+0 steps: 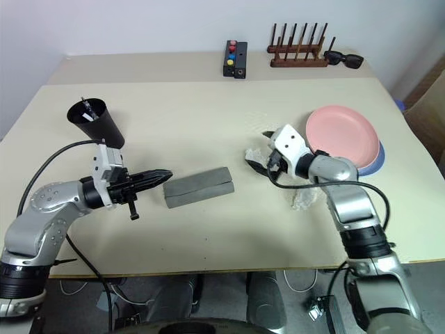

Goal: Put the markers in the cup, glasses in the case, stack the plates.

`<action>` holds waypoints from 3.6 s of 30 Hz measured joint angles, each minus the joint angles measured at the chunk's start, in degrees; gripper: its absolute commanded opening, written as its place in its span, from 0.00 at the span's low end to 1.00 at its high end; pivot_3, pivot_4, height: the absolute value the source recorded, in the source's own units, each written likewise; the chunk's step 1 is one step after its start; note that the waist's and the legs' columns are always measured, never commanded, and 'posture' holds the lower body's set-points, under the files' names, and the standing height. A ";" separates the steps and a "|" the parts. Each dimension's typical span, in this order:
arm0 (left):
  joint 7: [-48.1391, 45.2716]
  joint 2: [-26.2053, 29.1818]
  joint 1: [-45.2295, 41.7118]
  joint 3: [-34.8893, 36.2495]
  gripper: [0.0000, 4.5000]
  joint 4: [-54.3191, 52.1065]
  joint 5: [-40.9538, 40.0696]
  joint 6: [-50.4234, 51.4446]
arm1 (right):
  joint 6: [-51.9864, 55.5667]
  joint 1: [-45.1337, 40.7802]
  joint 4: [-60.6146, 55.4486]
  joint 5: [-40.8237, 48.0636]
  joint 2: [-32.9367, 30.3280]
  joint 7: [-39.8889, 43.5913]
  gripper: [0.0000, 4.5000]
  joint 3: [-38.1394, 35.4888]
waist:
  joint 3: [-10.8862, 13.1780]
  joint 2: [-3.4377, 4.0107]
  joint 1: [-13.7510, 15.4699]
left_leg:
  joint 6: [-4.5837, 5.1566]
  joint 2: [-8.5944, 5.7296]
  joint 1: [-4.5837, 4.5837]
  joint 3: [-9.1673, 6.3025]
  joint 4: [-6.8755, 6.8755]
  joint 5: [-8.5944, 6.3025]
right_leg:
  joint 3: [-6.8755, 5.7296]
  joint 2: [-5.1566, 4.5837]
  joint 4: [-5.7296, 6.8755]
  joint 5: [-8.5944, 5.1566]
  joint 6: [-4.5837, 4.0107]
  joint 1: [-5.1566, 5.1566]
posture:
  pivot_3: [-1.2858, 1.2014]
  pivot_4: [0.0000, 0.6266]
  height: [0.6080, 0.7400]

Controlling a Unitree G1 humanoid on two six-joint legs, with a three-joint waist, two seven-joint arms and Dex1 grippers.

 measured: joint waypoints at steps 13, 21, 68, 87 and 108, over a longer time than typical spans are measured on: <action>2.57 0.00 1.56 0.41 0.00 -2.20 -0.11 0.24 | 0.23 -0.77 9.77 -3.68 3.34 -1.92 0.51 2.12 | 0.01 0.02 -0.31 | 0.00 0.00 0.01 0.00 -0.03 0.00 | 0.00 0.02 0.02 0.00 0.01 -0.02 | 0.52 0.24 0.99; 2.64 -0.03 1.32 0.32 0.00 -2.20 -0.30 0.25 | 0.63 1.62 2.52 -2.58 0.81 -0.53 0.02 0.52 | 0.01 0.02 -0.05 | 0.00 -0.01 0.00 0.00 -0.02 0.00 | 0.00 0.01 0.01 0.00 0.01 -0.02 | 0.52 0.24 0.99; -2.12 -3.09 -6.39 -4.93 0.00 4.00 -0.08 0.15 | 9.70 31.24 -16.43 7.10 -13.76 3.77 0.22 -13.49 | 0.00 0.02 0.12 | 0.02 -0.01 -0.01 0.02 0.01 -0.01 | -0.01 -0.03 -0.08 -0.04 0.03 0.06 | 0.52 0.24 0.99; -1.02 -3.55 -5.99 -4.78 0.00 4.03 0.00 -0.16 | 0.50 5.99 8.98 -0.95 -11.89 -11.87 0.01 -16.34 | 0.01 0.02 0.02 | 0.02 -0.02 -0.02 0.02 -0.06 -0.01 | -0.02 -0.03 -0.10 -0.03 0.02 0.04 | 0.52 0.24 0.99; 3.25 -3.34 -2.62 0.12 0.00 2.72 -0.05 -0.24 | -7.76 4.31 6.92 -0.06 -12.44 -8.37 0.88 -16.45 | 0.03 0.08 -0.39 | 0.02 0.01 0.02 0.03 -0.06 -0.01 | -0.01 -0.01 -0.06 -0.02 0.05 0.03 | 0.52 0.24 0.99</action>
